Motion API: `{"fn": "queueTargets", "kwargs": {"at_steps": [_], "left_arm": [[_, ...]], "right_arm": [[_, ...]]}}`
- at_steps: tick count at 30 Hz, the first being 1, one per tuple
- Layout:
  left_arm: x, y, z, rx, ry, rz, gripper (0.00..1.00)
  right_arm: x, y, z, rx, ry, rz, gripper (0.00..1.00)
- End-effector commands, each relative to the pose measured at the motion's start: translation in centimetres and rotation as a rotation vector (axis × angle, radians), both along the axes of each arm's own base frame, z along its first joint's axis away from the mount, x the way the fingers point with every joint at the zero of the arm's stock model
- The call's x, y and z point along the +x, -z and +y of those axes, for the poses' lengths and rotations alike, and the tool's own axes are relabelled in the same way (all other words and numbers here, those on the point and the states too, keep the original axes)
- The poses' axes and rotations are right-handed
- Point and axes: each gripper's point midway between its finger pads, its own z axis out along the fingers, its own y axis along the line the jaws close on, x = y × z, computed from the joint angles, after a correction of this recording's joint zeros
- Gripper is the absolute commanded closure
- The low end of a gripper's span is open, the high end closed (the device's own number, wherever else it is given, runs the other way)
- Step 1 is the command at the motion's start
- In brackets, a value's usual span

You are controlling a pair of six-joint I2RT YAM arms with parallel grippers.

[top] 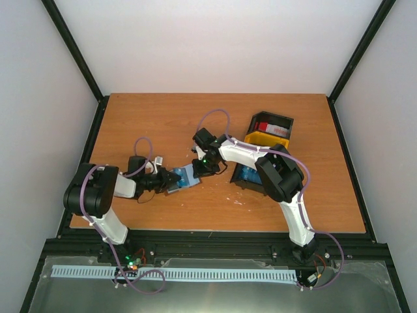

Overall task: Put the credit cards into the card holder
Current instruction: Insert the credit card into the card holder.

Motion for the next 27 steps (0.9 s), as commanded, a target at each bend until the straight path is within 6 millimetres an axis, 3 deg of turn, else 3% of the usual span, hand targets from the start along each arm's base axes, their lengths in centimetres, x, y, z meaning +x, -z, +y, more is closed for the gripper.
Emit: {"fn": "queueTargets", "kwargs": {"at_steps": [1,6,10,12,23,27], "left_arm": [[0.4,0.6,-0.7,0.027,0.01,0.0,0.91],[0.3,0.9,-0.2,0.129,0.005,0.048,0.72],[0.0,0.7,0.7,0.217,-0.02,0.121,0.46],[-0.3,0.7,0.9,0.243,-0.025,0.149,0.38],[-1.4,-0.5,2.0,0.337,-0.015,0.252,0.19],[-1.6,-1.0,1.3,0.299,0.022,0.242,0.18]], "right_arm": [[-1.5,2.5,-0.5,-0.039,-0.001,0.073,0.71],[-1.4,2.3,-0.4,-0.036,-0.001,0.068,0.71],[-1.2,2.4,-0.3,-0.032,0.008,0.068,0.71],[-1.2,2.4,-0.2,-0.031,0.008,0.07,0.71],[-1.6,2.6,0.5,0.005,-0.016,0.102,0.7],[-2.0,0.9,2.1,0.131,-0.052,0.106,0.68]]}}
